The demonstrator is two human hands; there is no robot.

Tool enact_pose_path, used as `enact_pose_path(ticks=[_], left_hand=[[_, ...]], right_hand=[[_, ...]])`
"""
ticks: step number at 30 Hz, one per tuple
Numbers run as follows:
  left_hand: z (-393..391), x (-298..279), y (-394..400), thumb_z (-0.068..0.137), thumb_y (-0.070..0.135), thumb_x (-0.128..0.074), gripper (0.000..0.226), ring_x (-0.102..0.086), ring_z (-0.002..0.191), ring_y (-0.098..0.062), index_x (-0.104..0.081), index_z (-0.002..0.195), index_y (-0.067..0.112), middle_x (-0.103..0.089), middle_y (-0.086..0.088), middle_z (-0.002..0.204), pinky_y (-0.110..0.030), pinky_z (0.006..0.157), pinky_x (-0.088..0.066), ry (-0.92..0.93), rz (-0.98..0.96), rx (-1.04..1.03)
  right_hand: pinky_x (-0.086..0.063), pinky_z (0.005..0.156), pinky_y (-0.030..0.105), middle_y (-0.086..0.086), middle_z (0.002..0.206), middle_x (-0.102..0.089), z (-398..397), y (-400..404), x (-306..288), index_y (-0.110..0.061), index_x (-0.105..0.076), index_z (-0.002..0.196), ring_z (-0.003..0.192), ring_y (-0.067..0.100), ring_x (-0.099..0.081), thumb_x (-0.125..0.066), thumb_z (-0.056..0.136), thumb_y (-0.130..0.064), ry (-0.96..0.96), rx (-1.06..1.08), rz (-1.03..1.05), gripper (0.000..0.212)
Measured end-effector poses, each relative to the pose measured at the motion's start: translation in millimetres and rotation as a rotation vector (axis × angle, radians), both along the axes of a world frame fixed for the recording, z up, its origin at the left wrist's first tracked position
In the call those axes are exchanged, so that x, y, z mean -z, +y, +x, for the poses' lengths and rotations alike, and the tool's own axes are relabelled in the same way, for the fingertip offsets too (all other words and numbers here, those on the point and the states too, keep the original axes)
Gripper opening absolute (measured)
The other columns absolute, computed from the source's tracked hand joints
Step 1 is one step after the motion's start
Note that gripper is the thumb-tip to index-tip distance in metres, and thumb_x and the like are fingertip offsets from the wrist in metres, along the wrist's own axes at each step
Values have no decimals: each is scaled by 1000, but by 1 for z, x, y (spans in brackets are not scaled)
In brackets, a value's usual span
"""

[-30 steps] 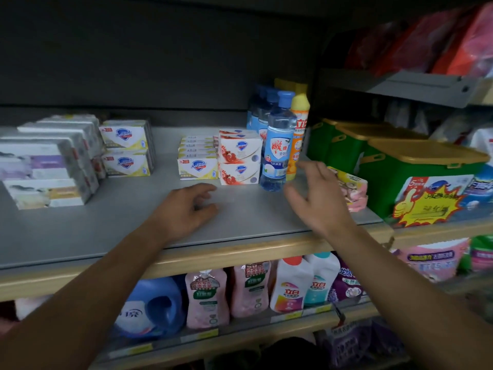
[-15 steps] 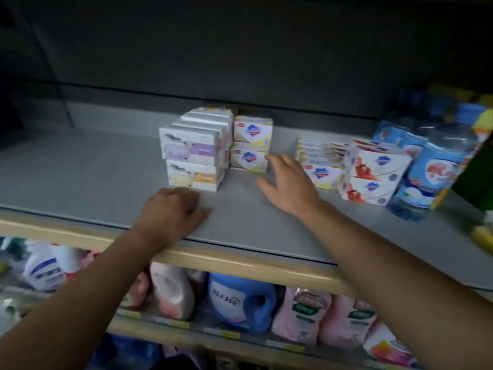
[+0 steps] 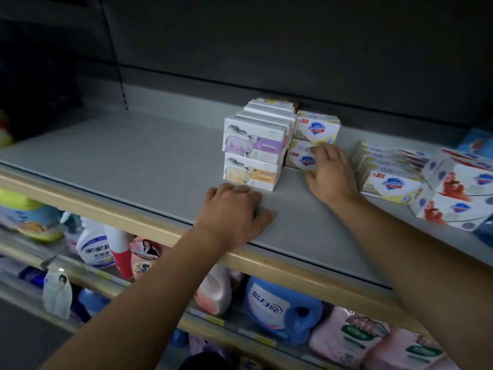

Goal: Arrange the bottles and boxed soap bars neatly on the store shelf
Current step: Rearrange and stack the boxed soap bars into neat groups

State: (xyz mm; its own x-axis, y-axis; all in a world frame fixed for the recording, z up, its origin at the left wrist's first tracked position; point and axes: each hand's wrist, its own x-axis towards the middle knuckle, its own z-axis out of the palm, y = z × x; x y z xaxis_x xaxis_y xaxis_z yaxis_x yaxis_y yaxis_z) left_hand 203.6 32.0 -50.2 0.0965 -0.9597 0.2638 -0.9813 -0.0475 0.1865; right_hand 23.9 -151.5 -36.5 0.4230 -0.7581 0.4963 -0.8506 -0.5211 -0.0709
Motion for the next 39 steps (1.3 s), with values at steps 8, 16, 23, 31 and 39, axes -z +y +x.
enact_pose_path(ticks=[8,16,23,31,39], left_hand=[[3,3,0,83,68,-37,51,-50,118,-25,-61,103,27,-62,8,113,-42,100,-38,35,-20,-11],[-28,-21,6,74,40,-75,72,-56,119,-22,-50,139,22,-57,-2,134,-25,97,-43,483,-202,138],[-92,-27,-3,63,0,-87,74,-59,109,-3,-58,130,15,-58,-4,122,-20,97,-46,771,-158,558],[-129,-23,-15,81,34,-76,23,-62,63,-25,-72,97,17,-67,-18,84,-41,68,-57,1225,-88,266],[-130,-20,-7,89,59,-53,53,-61,52,-20,-71,75,12,-67,-12,58,-28,51,-51,1210,-111,226]], right_hand=[[-40,97,41,12,125,-54,-12,26,-10,-15,-54,129,118,33,-49,-67,87,-10,-163,-3,-31,44],[-46,82,17,-10,104,-63,-65,98,-21,-24,-62,99,95,3,-61,-61,90,-3,-675,-146,361,23],[-54,74,23,5,98,-73,-105,135,-21,-21,-69,96,86,12,-68,-54,97,-3,-981,-305,778,24],[-53,93,37,10,121,-67,-149,142,1,-31,-70,110,109,25,-65,-69,78,-20,-1164,-439,792,34],[-45,42,22,4,79,-75,-139,145,-6,-44,-74,82,47,13,-60,-49,71,-73,-1161,-194,774,39]])
